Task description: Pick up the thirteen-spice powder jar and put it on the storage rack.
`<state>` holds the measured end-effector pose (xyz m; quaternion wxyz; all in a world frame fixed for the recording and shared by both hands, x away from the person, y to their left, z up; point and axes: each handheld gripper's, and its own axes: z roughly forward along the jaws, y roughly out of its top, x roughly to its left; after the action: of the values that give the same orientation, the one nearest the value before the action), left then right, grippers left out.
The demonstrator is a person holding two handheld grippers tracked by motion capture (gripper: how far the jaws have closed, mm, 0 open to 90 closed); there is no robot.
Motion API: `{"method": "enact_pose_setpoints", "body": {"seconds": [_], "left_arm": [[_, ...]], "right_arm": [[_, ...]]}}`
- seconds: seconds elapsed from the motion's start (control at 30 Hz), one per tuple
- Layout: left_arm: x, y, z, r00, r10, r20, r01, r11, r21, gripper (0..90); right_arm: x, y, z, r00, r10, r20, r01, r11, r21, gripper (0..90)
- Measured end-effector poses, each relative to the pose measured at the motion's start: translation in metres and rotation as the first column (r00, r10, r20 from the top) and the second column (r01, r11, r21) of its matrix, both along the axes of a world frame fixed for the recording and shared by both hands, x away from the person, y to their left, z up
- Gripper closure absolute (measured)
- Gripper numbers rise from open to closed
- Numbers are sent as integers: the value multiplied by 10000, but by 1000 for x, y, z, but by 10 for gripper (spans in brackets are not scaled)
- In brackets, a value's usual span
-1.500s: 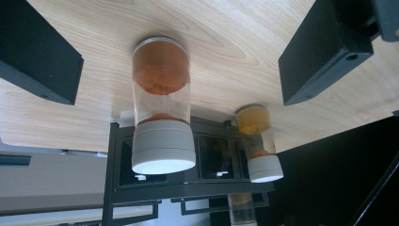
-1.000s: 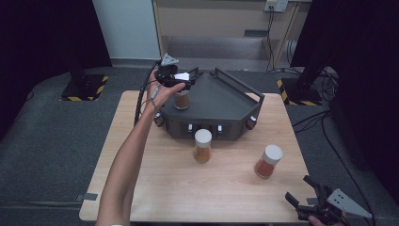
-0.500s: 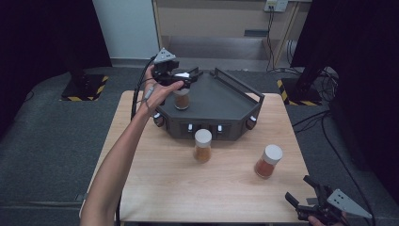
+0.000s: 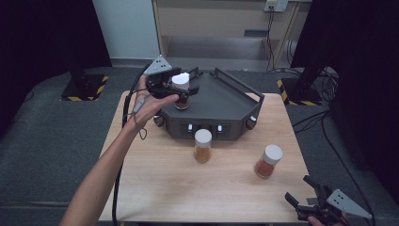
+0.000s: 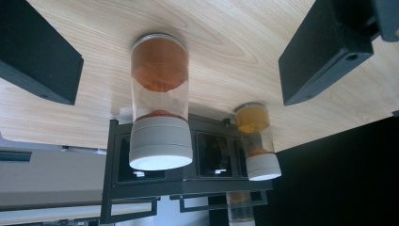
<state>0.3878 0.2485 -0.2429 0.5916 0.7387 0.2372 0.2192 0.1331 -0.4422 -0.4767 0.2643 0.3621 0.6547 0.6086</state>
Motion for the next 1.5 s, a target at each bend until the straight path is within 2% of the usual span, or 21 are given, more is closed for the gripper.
{"method": "enact_pose_setpoints", "body": {"seconds": [0.07,0.1,0.2,0.23,0.3,0.33,0.5,0.63,0.73,1.17,1.2,1.5], "left_arm": [[-11,8,-5,9996,-289,18,289,9993,-235,33],[-11,8,-5,9996,-289,18,289,9993,-235,32],[-24,19,-14,9986,-519,33,520,9980,-358,31],[-24,19,-14,9986,-519,33,520,9980,-358,31],[-36,27,-21,9982,-603,70,606,9966,-554,32],[-36,27,-21,9982,-603,70,606,9966,-554,31],[-56,38,-32,9976,-653,249,667,9957,-636,31],[-73,46,-44,9972,-598,455,630,9953,-732,36],[-84,51,-52,9971,-470,599,506,9968,-612,36],[-131,72,-92,9981,-37,607,74,9981,-606,35],[-138,74,-99,9981,66,614,-32,9984,-563,35],[-158,83,-121,9983,371,444,-349,9982,-494,34]], "right_arm": [[0,0,0,10000,-22,15,22,10000,13,7],[0,0,0,10000,-22,15,22,10000,13,7],[0,0,0,10000,-4,23,4,10000,26,7],[0,0,0,10000,-4,23,4,10000,26,7],[0,0,0,10000,16,22,-16,10000,13,7],[0,0,0,10000,16,22,-16,10000,13,7],[0,0,0,10000,-23,11,23,10000,14,7],[0,0,0,10000,-8,21,8,10000,6,7],[0,1,0,10000,-23,13,23,10000,15,7],[-1,1,0,10000,-52,19,52,10000,-18,7],[-1,1,0,10000,-52,19,52,10000,-19,7],[-1,1,0,10000,-63,25,64,10000,-42,7]]}}
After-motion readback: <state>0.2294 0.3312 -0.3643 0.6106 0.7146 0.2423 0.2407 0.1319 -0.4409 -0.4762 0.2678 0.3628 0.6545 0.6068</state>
